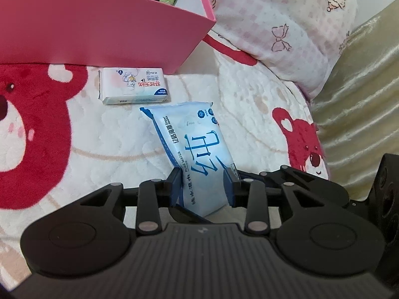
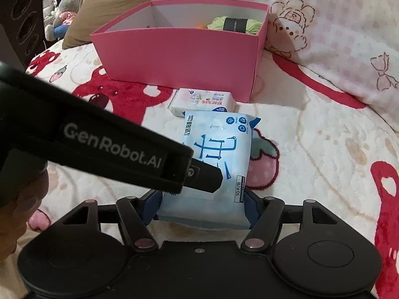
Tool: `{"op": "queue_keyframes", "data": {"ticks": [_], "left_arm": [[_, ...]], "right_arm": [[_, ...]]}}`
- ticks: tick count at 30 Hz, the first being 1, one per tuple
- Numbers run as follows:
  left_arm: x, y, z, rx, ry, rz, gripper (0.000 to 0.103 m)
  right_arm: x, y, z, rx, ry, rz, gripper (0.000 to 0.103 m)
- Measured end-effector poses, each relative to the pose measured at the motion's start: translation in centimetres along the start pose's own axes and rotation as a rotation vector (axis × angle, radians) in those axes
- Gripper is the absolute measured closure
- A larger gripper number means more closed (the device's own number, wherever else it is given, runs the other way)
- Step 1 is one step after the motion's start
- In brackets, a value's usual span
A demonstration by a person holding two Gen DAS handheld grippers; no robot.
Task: Organize objects
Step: 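Lift the wet-wipes pack with the left gripper and carry it over the box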
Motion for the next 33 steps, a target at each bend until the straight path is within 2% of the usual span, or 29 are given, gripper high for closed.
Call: {"op": "queue_keyframes", "data": {"ticks": [6, 16, 23, 33], "left_arm": [[-0.3, 2.1, -1.3, -0.017, 0.014, 0.037, 0.070], [-0.3, 6.4, -2.6, -0.007, -0.029, 0.031, 0.069], [0.1, 8.2, -2.9, 0.004, -0.064, 0.010, 0.069], [0.7, 10.2, -3.8, 0.075, -0.071, -0.009, 0.069]], "right_arm": [[-0.5, 1.3, -0.8, -0.010, -0.019, -0.049, 0.031], [-2.4, 3.7, -3.8, 0.008, 0.021, -0.120, 0.031], [-3.6, 5.1, -5.0, 0.009, 0.056, -0.128, 0.031], [-4.1, 6.7, -7.0, 0.023, 0.076, -0.116, 0.032]]}}
Point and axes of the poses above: each gripper's, at about its wrist camera, not at the fingertips, and y roughly against the way its jaws point, x to its right, z to its underside, the point moved 5 cm from there along -y, roughly the way its jaws point, and after that the axes turned 5 degrees about -z, right-handed, at the moved point
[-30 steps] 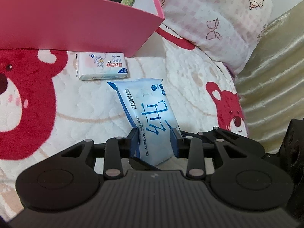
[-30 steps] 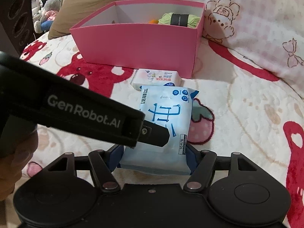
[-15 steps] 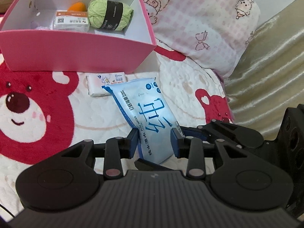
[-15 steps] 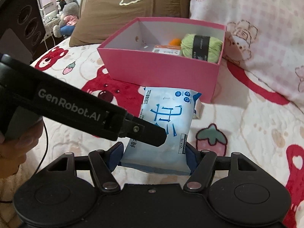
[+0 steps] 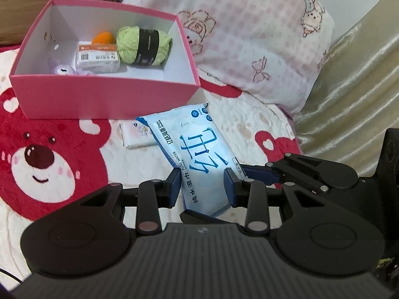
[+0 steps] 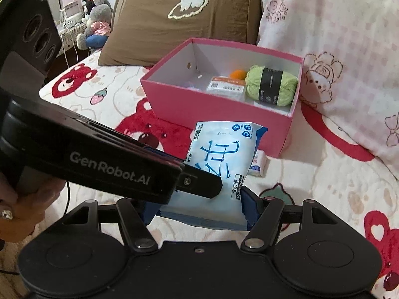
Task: Organize objects
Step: 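Lift the wet-wipes pack with the left gripper and carry it over the box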
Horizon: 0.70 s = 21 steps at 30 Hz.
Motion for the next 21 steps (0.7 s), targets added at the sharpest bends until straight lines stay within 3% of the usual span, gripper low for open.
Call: {"op": "queue_keyframes", "data": {"ticks": [10, 21], "left_arm": [[-0.9, 2.3, -1.6, 0.054, 0.024, 0.025, 0.069], [-2.4, 4.6, -3.9, 0.106, 0.061, 0.035, 0.069]], "right_arm": [[-0.6, 1.2, -1.9, 0.023, -0.044, -0.061, 0.032], [-1.0, 2.3, -5.0, 0.063, -0.055, -0.100, 0.044]]}}
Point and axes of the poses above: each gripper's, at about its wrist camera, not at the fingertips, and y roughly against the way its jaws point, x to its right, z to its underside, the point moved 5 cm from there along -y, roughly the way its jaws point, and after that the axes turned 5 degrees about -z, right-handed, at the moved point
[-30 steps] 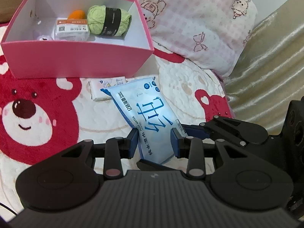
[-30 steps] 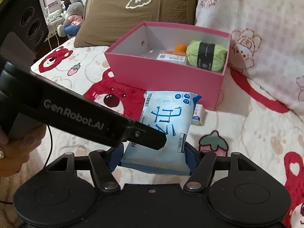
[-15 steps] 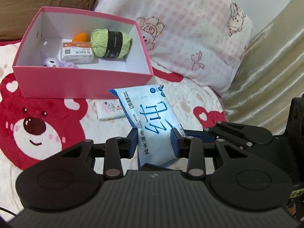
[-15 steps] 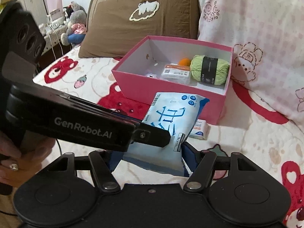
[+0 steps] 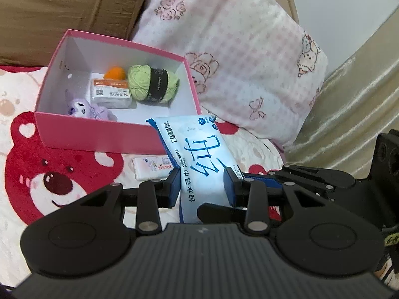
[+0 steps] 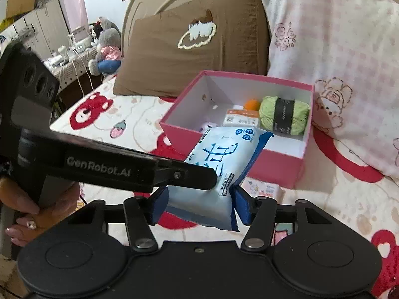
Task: Organize objects
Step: 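Lift the wet-wipes pack with the left gripper and carry it over the box, then lower the wet-wipes pack into the pink box beside the plush toy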
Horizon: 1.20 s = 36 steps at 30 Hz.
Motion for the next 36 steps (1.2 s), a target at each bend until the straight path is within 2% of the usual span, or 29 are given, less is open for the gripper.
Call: {"op": "queue_keyframes", "data": {"ticks": [6, 14, 21, 29, 32, 36], "left_arm": [[-0.6, -0.6, -1.8, -0.017, 0.013, -0.007, 0.069], [-0.8, -2.7, -6.6, -0.082, 0.071, 0.003, 0.069], [-2.1, -6.7, -9.8, -0.126, 0.143, -0.014, 0.069], [-6.2, -11.3, -10.1, -0.206, 0.253, 0.005, 0.068], [-7.3, -12.9, -10.1, -0.217, 0.312, 0.018, 0.068], [-8.0, -14.9, -10.1, -0.194, 0.342, 0.033, 0.068]], "right_arm": [[0.4, -0.8, -1.5, 0.007, -0.024, -0.006, 0.046], [2.2, -1.6, -4.9, -0.001, -0.063, 0.017, 0.047], [5.3, -3.9, -8.8, -0.074, -0.128, 0.037, 0.047], [9.0, -8.2, -9.8, -0.169, -0.248, -0.008, 0.048], [10.0, -9.7, -9.7, -0.199, -0.282, -0.014, 0.050], [11.1, -11.1, -9.8, -0.214, -0.306, 0.025, 0.051]]}}
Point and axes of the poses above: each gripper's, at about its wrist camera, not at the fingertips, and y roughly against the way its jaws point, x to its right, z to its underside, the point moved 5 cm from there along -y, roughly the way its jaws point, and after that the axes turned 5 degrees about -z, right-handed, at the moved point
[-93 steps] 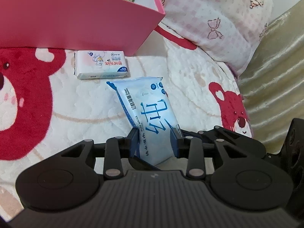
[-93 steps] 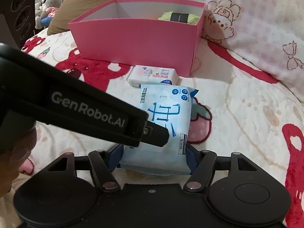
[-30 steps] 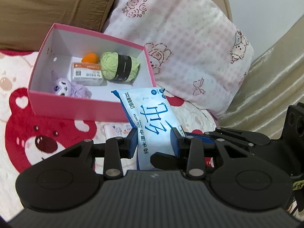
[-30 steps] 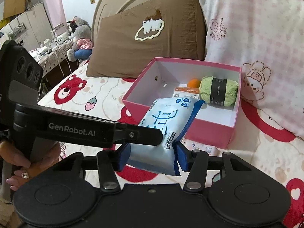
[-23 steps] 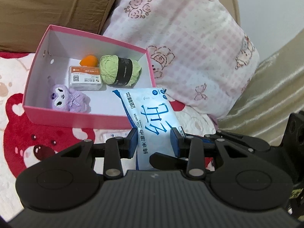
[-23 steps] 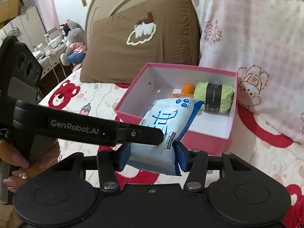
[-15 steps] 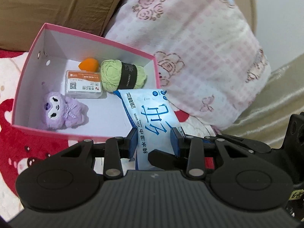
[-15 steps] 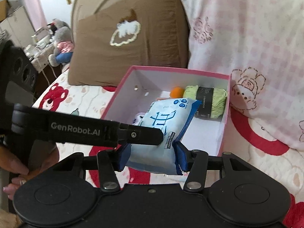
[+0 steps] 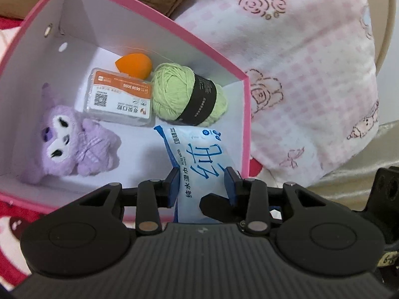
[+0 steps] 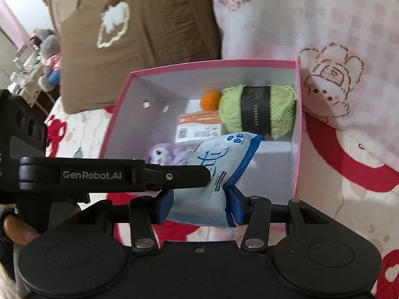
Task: Organize objects
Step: 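Lower the wet-wipes pack into the pink box beside the plush toy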
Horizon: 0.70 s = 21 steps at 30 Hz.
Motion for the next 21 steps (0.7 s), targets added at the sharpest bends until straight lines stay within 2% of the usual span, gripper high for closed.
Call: {"op": "queue_keyframes", "data": {"ticks": [7, 21], "left_arm": [[-1.0, -1.8, -0.4, 0.010, 0.001, -0.027, 0.068], [-1.8, -4.3, -0.1, 0.012, -0.021, -0.020, 0.068]], "right_arm": [[1.2, -2.2, -0.6, -0.034, -0.004, 0.060, 0.053], [2.1, -5.3, -0.6, -0.052, 0.046, 0.168, 0.058]]}}
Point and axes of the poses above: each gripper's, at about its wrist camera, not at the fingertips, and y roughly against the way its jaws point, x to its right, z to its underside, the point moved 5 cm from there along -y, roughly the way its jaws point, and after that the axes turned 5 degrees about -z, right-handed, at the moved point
